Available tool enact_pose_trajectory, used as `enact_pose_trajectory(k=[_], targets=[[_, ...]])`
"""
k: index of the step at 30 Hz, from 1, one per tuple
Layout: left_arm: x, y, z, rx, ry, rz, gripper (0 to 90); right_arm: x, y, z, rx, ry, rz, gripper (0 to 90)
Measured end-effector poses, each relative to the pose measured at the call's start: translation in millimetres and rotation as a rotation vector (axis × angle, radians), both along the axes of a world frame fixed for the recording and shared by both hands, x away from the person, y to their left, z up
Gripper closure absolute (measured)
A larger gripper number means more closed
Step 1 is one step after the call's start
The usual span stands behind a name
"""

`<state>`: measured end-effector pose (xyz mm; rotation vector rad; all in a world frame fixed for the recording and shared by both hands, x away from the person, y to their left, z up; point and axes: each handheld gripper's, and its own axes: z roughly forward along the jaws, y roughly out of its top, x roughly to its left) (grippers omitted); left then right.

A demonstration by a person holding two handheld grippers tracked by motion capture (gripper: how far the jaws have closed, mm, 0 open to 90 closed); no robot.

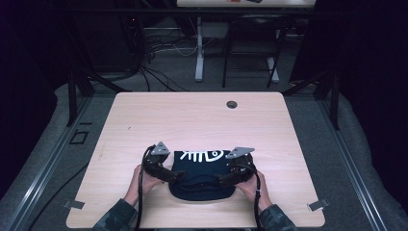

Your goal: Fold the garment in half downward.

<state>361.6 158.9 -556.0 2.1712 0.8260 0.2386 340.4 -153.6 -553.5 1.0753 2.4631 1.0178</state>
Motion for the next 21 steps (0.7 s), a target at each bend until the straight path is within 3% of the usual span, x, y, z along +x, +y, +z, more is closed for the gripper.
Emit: enact_pose_trajectory(k=[11, 15, 21], targets=[[-12.9, 17.1, 0.0, 0.024, -0.023, 0.027, 0.2, -15.6, -27.1, 9.0, 0.010, -0.019, -0.036, 0.0], [-13.5, 23.3, -5.3, 0.003, 0.015, 0.049, 0.2, -17.7, -36.2, 5.9, -0.018, 0.011, -0.048, 0.0], [-15.4, 32.1, -10.1, 0.004, 0.028, 0.079, 0.2, -19.0, -59.1, -2.4, -0.021, 0.041, -0.099, 0.0]])
